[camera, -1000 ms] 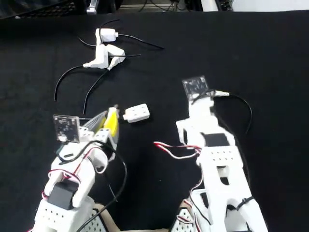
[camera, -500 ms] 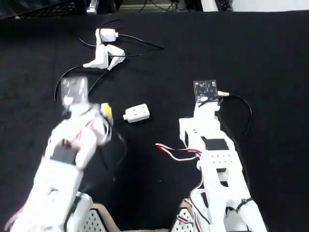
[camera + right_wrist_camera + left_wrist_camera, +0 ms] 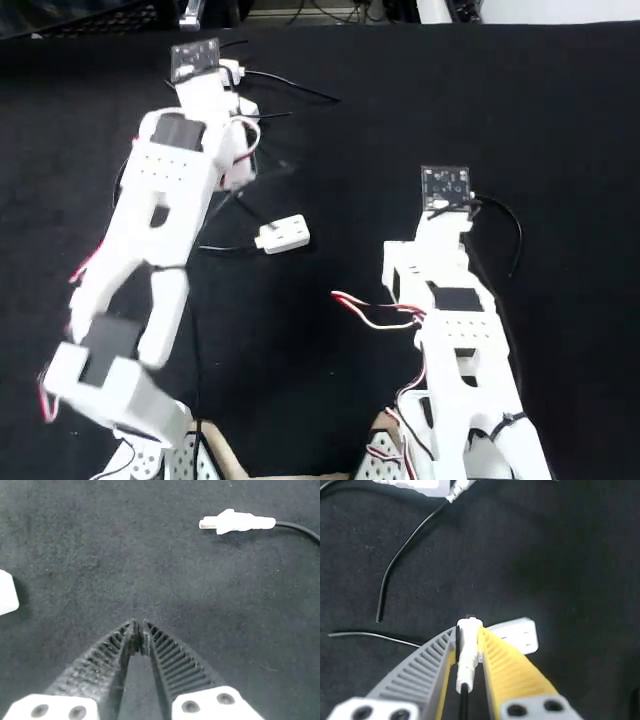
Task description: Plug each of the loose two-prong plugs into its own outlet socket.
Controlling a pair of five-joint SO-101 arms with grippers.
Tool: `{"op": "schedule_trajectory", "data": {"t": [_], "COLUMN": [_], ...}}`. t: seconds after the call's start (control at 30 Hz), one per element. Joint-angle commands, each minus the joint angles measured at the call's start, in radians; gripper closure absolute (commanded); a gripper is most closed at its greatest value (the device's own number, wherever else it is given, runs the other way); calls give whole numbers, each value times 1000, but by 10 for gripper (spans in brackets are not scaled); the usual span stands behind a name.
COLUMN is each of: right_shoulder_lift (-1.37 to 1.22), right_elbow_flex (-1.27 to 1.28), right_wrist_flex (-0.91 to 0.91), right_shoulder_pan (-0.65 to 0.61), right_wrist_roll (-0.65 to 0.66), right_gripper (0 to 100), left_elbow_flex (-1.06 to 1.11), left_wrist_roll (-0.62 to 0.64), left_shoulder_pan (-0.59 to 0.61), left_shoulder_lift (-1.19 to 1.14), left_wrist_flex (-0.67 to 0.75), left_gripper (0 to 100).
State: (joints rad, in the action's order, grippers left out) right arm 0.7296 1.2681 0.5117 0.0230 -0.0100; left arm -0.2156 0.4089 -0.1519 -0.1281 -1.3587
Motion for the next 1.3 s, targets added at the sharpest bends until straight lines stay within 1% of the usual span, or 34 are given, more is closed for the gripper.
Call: {"op": "schedule_trajectory", "data": {"t": [0.0, 0.07, 0.13, 0.33, 0.43, 0.5, 0.7, 0.73, 0.83, 0.93, 1.13, 1.27], "right_shoulder_lift": [22, 22, 22, 22, 22, 22, 22, 22, 22, 22, 22, 22], "right_elbow_flex": [-12, -12, -12, -12, -8, -5, -4, -4, -4, -4, -4, -4], "right_wrist_flex": [-15, -15, -15, -15, -35, -41, -43, -43, -43, -43, -43, -43], "right_shoulder_pan": [12, 12, 14, 15, 40, 44, 40, 40, 40, 38, 38, 38], "right_wrist_roll": [-12, -12, -12, -12, -15, -35, -35, -35, -34, -34, -34, -34], "right_gripper": [986, 986, 986, 986, 986, 986, 986, 986, 986, 986, 986, 986], "left_elbow_flex": [-245, -323, -380, -476, -504, -501, -496, -493, -432, -374, -354, -351], "left_wrist_roll": [144, 207, 233, 230, 213, 180, 183, 198, 331, 430, 466, 522], "left_shoulder_pan": [-35, -42, -42, -42, -44, -44, -36, -39, -48, -82, -157, -183], "left_shoulder_lift": [-92, -149, -196, -270, -273, -273, -273, -273, -272, -272, -272, -281], "left_wrist_flex": [-101, -150, -193, -292, -338, -359, -400, -400, -400, -400, -396, -336], "left_gripper": [972, 972, 972, 971, 970, 970, 970, 970, 970, 970, 967, 967]}}
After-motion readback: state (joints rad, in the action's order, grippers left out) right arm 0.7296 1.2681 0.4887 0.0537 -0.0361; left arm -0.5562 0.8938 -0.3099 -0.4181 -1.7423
